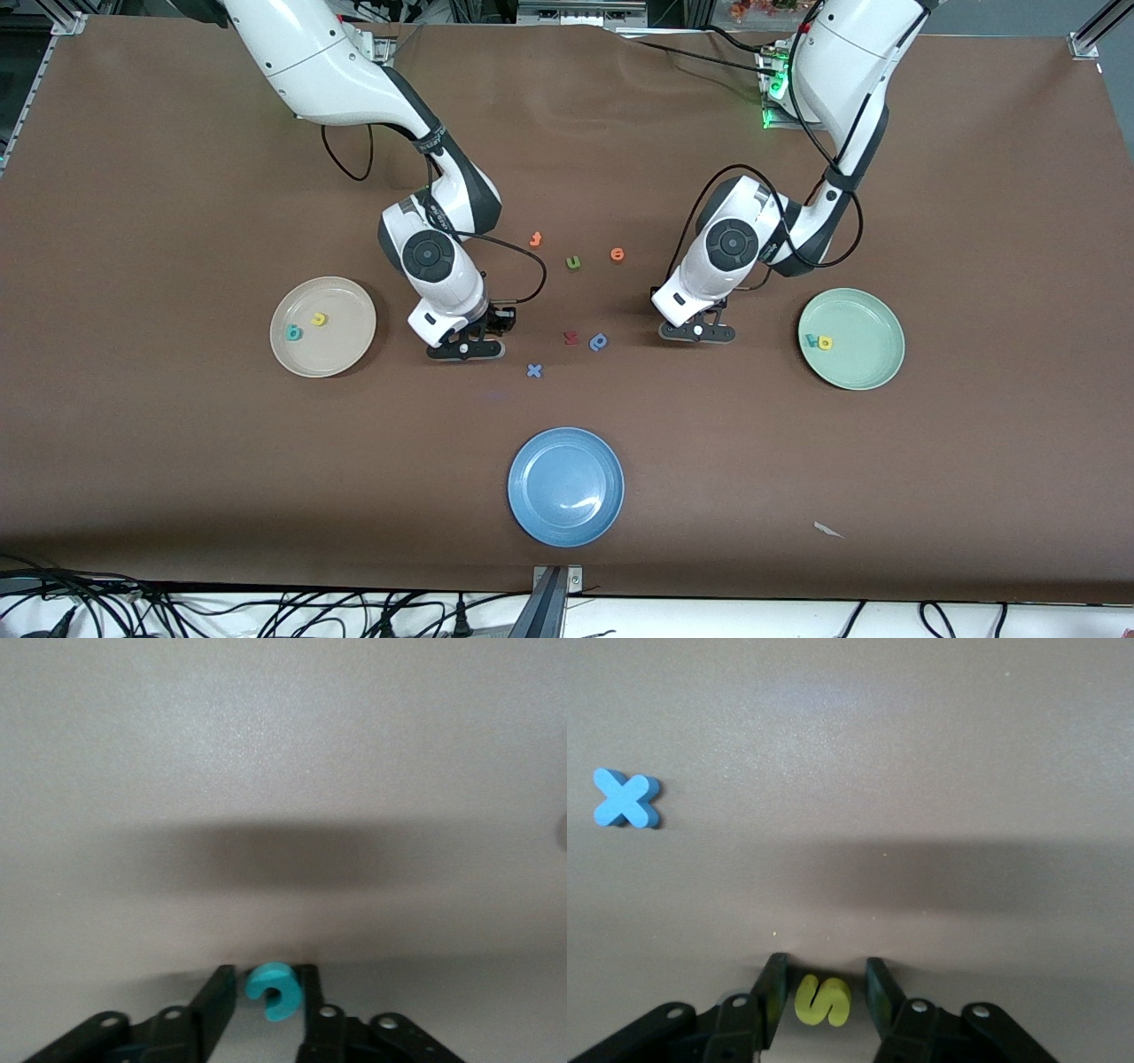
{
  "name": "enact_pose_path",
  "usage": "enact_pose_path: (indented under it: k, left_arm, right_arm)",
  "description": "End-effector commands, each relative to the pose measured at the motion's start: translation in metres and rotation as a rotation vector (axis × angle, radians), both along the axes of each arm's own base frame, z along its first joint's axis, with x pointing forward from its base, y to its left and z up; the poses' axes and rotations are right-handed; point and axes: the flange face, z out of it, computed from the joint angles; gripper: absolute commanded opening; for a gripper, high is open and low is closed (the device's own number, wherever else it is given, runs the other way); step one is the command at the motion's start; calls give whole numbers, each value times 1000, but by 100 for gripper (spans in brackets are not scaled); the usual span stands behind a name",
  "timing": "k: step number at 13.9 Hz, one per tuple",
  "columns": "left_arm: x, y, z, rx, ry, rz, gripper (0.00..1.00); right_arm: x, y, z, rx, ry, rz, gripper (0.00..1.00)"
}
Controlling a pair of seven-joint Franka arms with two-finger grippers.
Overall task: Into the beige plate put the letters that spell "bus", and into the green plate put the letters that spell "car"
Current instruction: 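Grasp the yellow s with the right gripper while the left gripper grasps teal, then drop the yellow s on the white plate while the left gripper drops teal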
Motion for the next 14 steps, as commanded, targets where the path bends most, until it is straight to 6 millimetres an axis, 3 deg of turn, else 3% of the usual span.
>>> enact_pose_path:
  k: [1, 5, 6, 9, 13, 14]
  left_arm:
    - [1, 0, -9, 22, -3, -2, 19]
    - [4, 3, -3, 25, -6, -4, 10]
    - [12, 9, 10, 37, -29, -18, 10]
    - [38, 53, 50, 108, -34, -29, 9]
    - [54, 124, 103, 120, 4, -138, 9]
    - [54, 141, 115, 127, 20, -153, 9]
  right_arm:
    - [-5, 4, -8, -4, 24, -16, 30]
    - [-3, 4, -2, -1, 15, -14, 20]
    - [-2, 3, 4, -5, 19, -13, 20]
    - [11, -14, 36, -32, 25, -28, 20]
    - [30, -69, 94, -115, 67, -53, 20]
    - [31, -89, 99, -148, 106, -57, 20]
